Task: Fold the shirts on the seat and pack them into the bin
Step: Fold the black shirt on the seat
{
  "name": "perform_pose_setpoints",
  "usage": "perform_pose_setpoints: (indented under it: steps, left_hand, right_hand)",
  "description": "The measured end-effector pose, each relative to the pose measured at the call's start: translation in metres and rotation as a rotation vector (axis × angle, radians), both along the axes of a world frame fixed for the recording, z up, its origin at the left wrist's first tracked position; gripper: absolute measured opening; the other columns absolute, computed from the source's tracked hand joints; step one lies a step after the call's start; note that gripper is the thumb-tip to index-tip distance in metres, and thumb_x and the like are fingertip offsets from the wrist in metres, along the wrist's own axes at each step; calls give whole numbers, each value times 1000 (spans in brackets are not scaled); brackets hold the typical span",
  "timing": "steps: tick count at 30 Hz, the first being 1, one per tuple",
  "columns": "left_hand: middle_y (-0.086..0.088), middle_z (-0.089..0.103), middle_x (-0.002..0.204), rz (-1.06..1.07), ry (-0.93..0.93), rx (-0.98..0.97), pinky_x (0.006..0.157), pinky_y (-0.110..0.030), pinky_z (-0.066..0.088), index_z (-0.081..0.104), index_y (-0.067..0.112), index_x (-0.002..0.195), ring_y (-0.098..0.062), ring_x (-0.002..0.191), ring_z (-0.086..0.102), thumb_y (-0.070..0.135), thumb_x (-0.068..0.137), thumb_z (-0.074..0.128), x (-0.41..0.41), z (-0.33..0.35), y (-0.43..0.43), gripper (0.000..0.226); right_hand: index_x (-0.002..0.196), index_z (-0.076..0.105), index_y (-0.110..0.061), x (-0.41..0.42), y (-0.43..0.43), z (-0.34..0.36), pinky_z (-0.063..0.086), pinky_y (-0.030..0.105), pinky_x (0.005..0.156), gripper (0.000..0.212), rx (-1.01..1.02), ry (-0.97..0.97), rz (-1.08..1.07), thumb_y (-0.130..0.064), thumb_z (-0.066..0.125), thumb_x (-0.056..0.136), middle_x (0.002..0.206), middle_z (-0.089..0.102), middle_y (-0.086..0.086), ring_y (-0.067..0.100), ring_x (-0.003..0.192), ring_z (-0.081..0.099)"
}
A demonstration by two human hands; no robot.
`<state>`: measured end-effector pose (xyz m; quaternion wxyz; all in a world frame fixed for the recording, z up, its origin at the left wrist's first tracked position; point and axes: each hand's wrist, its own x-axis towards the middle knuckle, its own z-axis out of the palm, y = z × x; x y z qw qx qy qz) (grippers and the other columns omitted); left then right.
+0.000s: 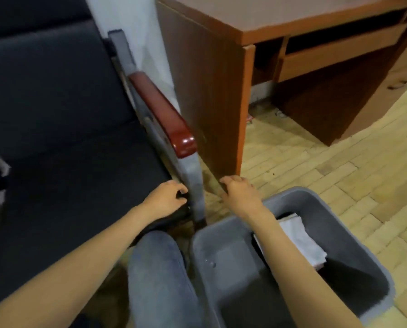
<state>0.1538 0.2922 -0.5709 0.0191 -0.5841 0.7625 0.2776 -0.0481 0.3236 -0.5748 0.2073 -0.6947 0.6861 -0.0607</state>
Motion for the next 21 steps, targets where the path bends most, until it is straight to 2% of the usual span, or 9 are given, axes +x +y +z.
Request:
perform_pose_setpoints:
  steps: [3, 8, 11, 15, 21]
  left_hand:
    - [-3, 49, 131, 153, -11, -45, 101, -37, 43, 57, 21, 126, -18, 116, 50, 27, 94, 57, 83, 37, 20, 33]
    - [-7, 47, 134, 399, -5, -149, 101, -31, 39, 57, 19, 126, -22, 121, 47, 27, 94, 57, 209, 74, 60, 33]
    - [-8, 49, 133, 555, 15, -207, 100, -32, 41, 59, 19, 122, -23, 120, 49, 26, 93, 58, 278, 81, 83, 30]
    - [-10, 56, 127, 736, 59, -255, 88, -26, 42, 62, 13, 119, -24, 112, 55, 22, 92, 61, 366, 68, 116, 28]
    - [-16, 51, 127, 947, 9, -226, 98, -38, 42, 60, 13, 123, -34, 120, 47, 24, 89, 62, 483, 19, 151, 36]
  right_hand:
    - [139, 42, -17, 70, -9, 51, 37, 41, 100, 44, -42, 4, 271, -29, 49, 97, 138, 46, 9, 32, 126, 43]
    - [143, 37, -19, 200, -21, 97, 41, 41, 100, 47, -99, 45, 587, -30, 49, 99, 141, 43, 7, 29, 126, 43]
    - [144, 35, -20, 276, -23, 110, 43, 40, 98, 49, -74, 53, 689, -29, 50, 98, 140, 43, 7, 28, 124, 45]
    - [146, 31, -21, 373, -16, 108, 43, 40, 101, 53, -37, 48, 808, -28, 51, 97, 139, 44, 6, 25, 123, 46]
    - [147, 29, -20, 509, -11, 75, 41, 40, 102, 55, 40, 39, 938, -27, 52, 97, 143, 39, 8, 26, 128, 42]
